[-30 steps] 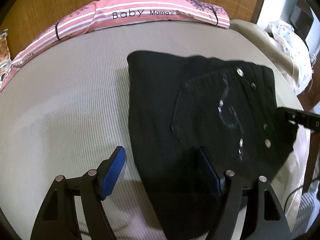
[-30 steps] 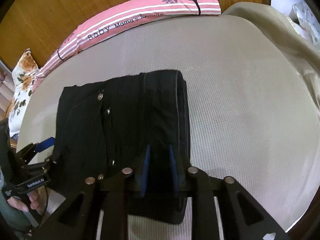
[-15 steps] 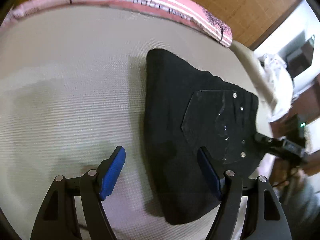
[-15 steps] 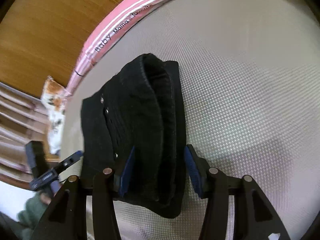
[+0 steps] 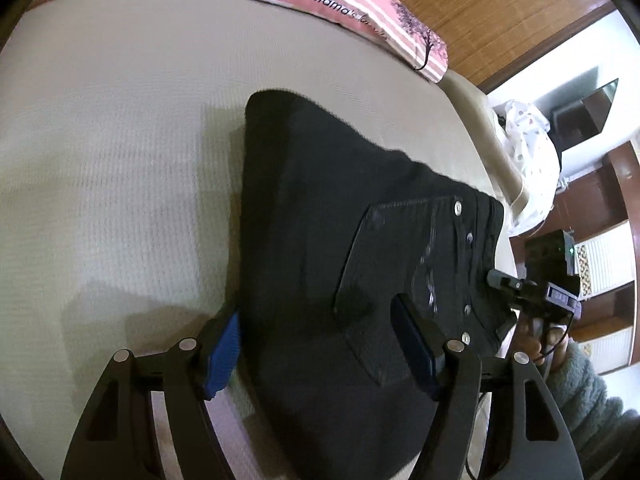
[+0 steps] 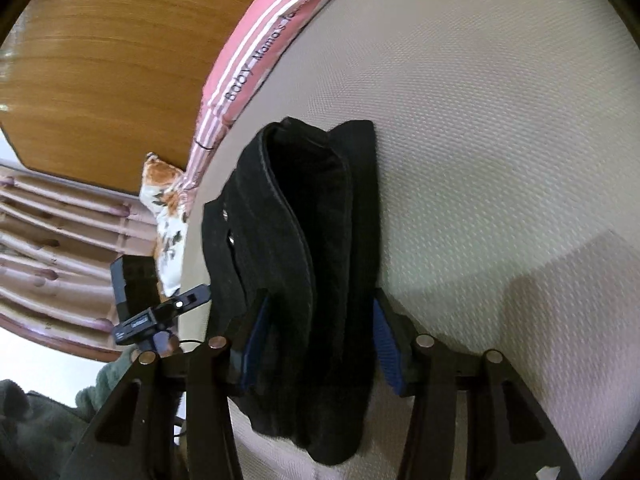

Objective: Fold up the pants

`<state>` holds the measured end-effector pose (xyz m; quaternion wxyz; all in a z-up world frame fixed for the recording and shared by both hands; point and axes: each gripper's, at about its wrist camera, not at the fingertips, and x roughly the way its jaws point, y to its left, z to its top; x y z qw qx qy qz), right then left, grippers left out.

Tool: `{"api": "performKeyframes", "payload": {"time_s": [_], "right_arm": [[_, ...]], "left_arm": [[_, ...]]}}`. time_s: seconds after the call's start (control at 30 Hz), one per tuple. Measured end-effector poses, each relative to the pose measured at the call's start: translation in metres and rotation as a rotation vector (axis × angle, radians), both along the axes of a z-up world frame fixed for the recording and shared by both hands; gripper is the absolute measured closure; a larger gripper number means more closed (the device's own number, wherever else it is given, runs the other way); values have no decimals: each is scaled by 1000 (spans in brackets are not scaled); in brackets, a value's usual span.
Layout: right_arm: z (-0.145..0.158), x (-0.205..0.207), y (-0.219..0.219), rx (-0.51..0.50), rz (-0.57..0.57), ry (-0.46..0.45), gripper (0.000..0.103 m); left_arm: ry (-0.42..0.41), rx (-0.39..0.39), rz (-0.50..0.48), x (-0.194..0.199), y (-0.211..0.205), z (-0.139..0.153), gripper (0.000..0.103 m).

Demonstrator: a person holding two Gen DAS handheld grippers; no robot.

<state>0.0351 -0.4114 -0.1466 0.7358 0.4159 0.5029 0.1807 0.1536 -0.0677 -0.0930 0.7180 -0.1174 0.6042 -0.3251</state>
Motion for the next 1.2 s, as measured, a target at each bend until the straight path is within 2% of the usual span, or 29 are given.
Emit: {"api": "performKeyframes", "payload": {"time_s": [0.13, 0.2, 0.3, 0.37, 0.57, 0.67, 0.87, 1.03, 1.2], "right_arm": [[-6, 10, 2, 30, -16, -5, 70], [-4, 13, 6, 24, -31, -7, 70], [3, 11, 13, -12, -62, -2, 72], [11, 5, 15, -29, -80, -6, 75], [44, 3, 31, -103, -103, -32, 79], [62, 5, 44, -123, -102, -46, 80], [79, 19, 74, -117, -62, -53, 80], [80, 56, 110, -99, -2, -70, 80], [76, 111, 148, -55, 44, -74, 80]], "left_arm": [[-36, 2, 10, 4, -7, -1, 32], [-73, 34, 19, 1, -13, 1, 32], [-126, 109, 13, -6, -23, 4, 47], [-147, 136, 14, -9, -22, 8, 62], [-148, 116, 63, -13, -9, 24, 88], [-193, 134, 67, -23, -6, 35, 89], [-197, 148, 109, -22, 26, 52, 90], [-236, 202, 156, -2, 64, 70, 90], [-265, 262, 204, 28, 103, 77, 90]]}}
